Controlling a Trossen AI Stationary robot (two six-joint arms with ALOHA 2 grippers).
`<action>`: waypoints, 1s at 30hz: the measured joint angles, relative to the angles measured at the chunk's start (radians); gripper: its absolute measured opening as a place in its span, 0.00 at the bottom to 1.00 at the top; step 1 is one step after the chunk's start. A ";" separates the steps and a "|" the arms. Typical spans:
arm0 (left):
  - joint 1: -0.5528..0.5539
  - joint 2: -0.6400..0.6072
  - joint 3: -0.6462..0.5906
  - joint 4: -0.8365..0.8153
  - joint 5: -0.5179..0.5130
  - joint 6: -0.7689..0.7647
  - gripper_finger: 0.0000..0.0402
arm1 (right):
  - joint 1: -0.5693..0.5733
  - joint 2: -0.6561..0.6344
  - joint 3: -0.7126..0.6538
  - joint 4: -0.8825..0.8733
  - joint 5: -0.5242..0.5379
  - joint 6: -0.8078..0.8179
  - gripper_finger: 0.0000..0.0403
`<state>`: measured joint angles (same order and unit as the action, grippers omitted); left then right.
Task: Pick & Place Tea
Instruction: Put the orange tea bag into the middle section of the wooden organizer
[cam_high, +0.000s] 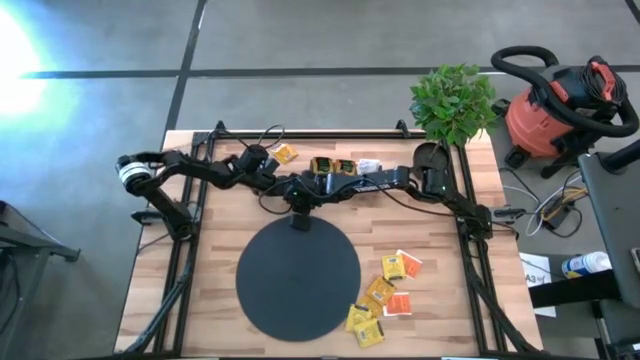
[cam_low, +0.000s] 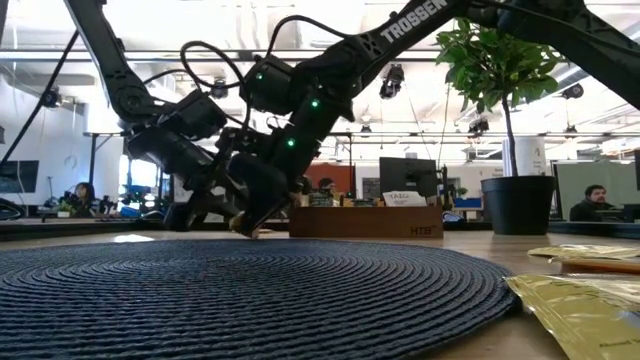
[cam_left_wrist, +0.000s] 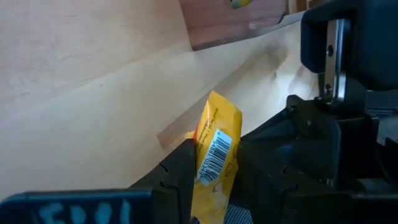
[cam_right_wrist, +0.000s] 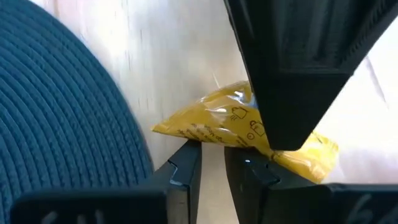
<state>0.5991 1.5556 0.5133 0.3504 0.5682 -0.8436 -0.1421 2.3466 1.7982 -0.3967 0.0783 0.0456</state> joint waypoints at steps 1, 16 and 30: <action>0.002 -0.008 -0.002 -0.002 -0.002 -0.005 0.29 | 0.000 0.000 0.004 0.000 -0.001 0.000 0.17; 0.015 -0.161 -0.028 -0.020 -0.009 -0.027 0.29 | 0.000 -0.017 0.012 0.018 0.020 -0.006 0.17; 0.018 -0.326 -0.028 -0.276 0.003 0.095 0.29 | 0.000 -0.078 0.011 -0.006 0.061 0.006 0.17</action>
<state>0.6170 1.2291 0.4858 0.0747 0.5713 -0.7488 -0.1421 2.2691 1.8091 -0.4028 0.1388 0.0512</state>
